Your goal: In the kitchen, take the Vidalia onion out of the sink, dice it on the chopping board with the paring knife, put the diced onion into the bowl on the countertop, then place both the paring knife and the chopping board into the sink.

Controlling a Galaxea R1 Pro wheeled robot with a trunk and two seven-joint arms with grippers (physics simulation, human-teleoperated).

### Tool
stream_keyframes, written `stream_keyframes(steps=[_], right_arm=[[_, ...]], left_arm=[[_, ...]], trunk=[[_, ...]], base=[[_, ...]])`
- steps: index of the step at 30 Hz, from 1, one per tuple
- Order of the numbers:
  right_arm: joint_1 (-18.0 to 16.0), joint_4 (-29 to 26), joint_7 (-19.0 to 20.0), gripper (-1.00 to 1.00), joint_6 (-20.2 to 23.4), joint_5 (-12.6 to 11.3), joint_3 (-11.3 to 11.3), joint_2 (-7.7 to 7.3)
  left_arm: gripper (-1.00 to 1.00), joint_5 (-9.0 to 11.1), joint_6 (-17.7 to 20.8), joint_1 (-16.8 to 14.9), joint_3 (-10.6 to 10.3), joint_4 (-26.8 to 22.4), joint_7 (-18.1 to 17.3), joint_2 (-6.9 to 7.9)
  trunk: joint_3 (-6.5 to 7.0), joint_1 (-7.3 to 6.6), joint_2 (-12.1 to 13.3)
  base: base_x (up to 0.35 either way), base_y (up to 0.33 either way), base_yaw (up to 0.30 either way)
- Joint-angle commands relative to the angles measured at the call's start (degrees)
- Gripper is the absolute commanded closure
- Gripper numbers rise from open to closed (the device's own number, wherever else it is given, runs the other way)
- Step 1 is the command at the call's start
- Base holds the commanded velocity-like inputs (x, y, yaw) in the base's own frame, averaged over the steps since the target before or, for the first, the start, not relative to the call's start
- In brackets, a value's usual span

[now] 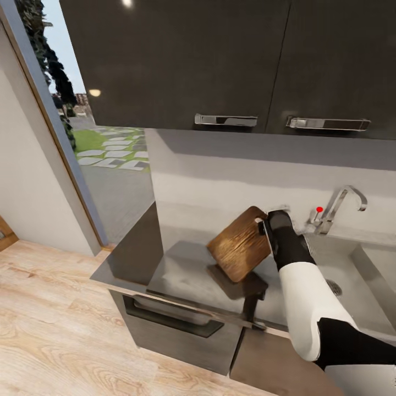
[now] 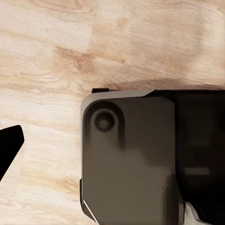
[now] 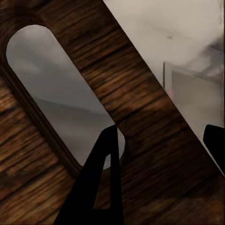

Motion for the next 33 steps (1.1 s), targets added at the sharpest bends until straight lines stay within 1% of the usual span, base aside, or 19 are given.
stream_keyframes(steps=[1, 2, 3, 4, 5, 6, 7, 9, 10, 11, 13, 14, 18, 23, 27, 29, 31, 32, 33], right_arm=[[-0.1, -0.1, -2.1, 1.00, 0.2, -0.9, -0.3, 0.48], [-0.1, -0.2, -4.0, 1.00, 0.2, -1.9, -0.3, 0.73], [-0.1, -0.2, -5.0, 1.00, 0.3, -2.5, -0.4, 0.81], [-0.1, -0.2, -7.0, 1.00, 0.3, -3.8, -0.9, 0.92], [-0.1, -0.3, -9.0, 1.00, 0.3, -5.5, -2.2, 1.02], [-0.1, -0.3, -10.0, 1.00, 0.3, -6.5, -3.1, 1.06], [-0.1, -0.3, -11.7, 1.00, 0.3, -8.9, -5.7, 1.11], [-0.1, -0.3, -15.0, 1.00, 0.3, -14.4, -12.5, 1.15], [-0.1, -0.2, -18.2, 1.00, 0.2, -18.9, -18.1, 0.99], [-0.1, -0.3, -19.0, 1.00, 0.2, -19.7, -19.0, 0.95], [-0.1, -0.3, -21.9, 1.00, 0.1, -21.5, -21.2, 0.81], [-0.1, -0.3, -22.9, 1.00, 0.1, -22.0, -21.8, 0.73], [-0.1, -0.3, -24.5, 1.00, -0.1, -22.7, -22.4, 0.68], [0.0, -0.3, -26.5, 1.00, -0.2, -22.8, -22.7, 0.65], [0.0, -0.3, -27.0, 1.00, -0.2, -22.8, -23.0, 0.48], [0.0, -0.3, -27.1, 1.00, -0.2, -22.8, -24.2, 0.45], [0.0, -0.3, -27.1, 1.00, -0.1, -22.8, -27.2, 0.43], [0.0, -0.3, -27.1, 1.00, 0.0, -22.8, -27.9, 0.43], [0.0, -0.3, -27.1, 1.00, 0.0, -22.9, -29.1, 0.42]], left_arm=[[-1.00, 0.0, -0.1, 0.0, 0.0, -0.1, 0.0, 0.01], [-1.00, 0.0, -0.1, 0.0, 0.0, 0.0, 0.0, -0.02], [-1.00, 0.0, -0.1, 0.0, 0.0, 0.0, 0.0, -0.03], [-1.00, 0.0, 0.0, 0.0, 0.0, 0.0, 0.0, -0.04], [-1.00, 0.0, 0.0, 0.0, 0.0, 0.0, 0.0, -0.03], [-1.00, 0.0, 0.0, 0.0, 0.0, 0.0, 0.0, -0.02], [-1.00, 0.0, 0.0, 0.0, 0.0, 0.0, 0.0, -0.02], [-1.00, 0.0, 0.0, 0.0, 0.0, 0.0, 0.0, 0.01], [-1.00, -0.1, 0.0, 0.0, 0.0, 0.0, 0.0, 0.00], [-1.00, -0.1, 0.0, 0.0, 0.0, 0.0, 0.0, 0.01], [-1.00, -0.2, 0.0, 0.0, 0.0, 0.0, 0.0, 0.02], [-1.00, -0.2, 0.0, 0.0, 0.0, 0.0, 0.0, 0.02], [-1.00, -0.3, 0.0, 0.0, -0.1, -0.1, 0.0, 0.06], [-1.00, -0.3, -0.1, 0.0, -0.1, -0.6, -0.1, 0.03], [-1.00, -0.4, -0.1, 0.0, -0.1, -0.8, -0.1, -0.04], [-1.00, -0.4, -0.1, 0.0, -0.1, -0.9, -0.1, -0.05], [-1.00, -0.4, -0.7, 0.0, -0.2, -0.8, 0.0, -0.06], [-1.00, -0.4, -0.9, 0.0, -0.3, -0.8, 0.0, -0.06], [-1.00, -0.4, -1.5, 0.0, -0.3, -0.8, 0.0, -0.06]], trunk=[[-0.11, 0.03, -0.1], [-0.11, 0.03, -0.1], [-0.11, 0.03, -0.1], [-0.11, 0.03, -0.1], [-0.11, 0.03, -0.1], [-0.11, 0.03, -0.1], [-0.11, 0.03, -0.1], [-0.11, 0.03, -0.1], [-0.11, 0.03, -0.1], [-0.11, 0.03, -0.1], [-0.11, 0.03, -0.1], [-0.11, 0.03, -0.1], [-0.11, 0.03, -0.1], [-0.06, 0.03, -0.1], [0.15, 0.03, -0.1], [0.27, 0.03, -0.1], [0.40, 0.03, -0.1], [0.46, 0.03, -0.1], [0.53, 0.03, -0.1]], base=[[0.000, 0.000, 0.000], [0.000, 0.000, 0.000], [0.000, 0.000, 0.000], [0.000, 0.000, 0.000], [0.000, 0.000, 0.000], [0.000, 0.000, 0.000], [0.000, 0.000, 0.000], [0.000, 0.000, 0.000], [0.000, 0.000, 0.000], [0.000, 0.000, 0.000], [0.000, 0.000, 0.000], [0.000, 0.000, 0.000], [0.000, 0.000, 0.000], [0.000, 0.000, -0.033], [0.000, 0.000, -0.158], [0.000, 0.000, -0.187], [0.000, 0.000, -0.195], [0.000, 0.000, -0.197], [0.000, 0.000, -0.199]])
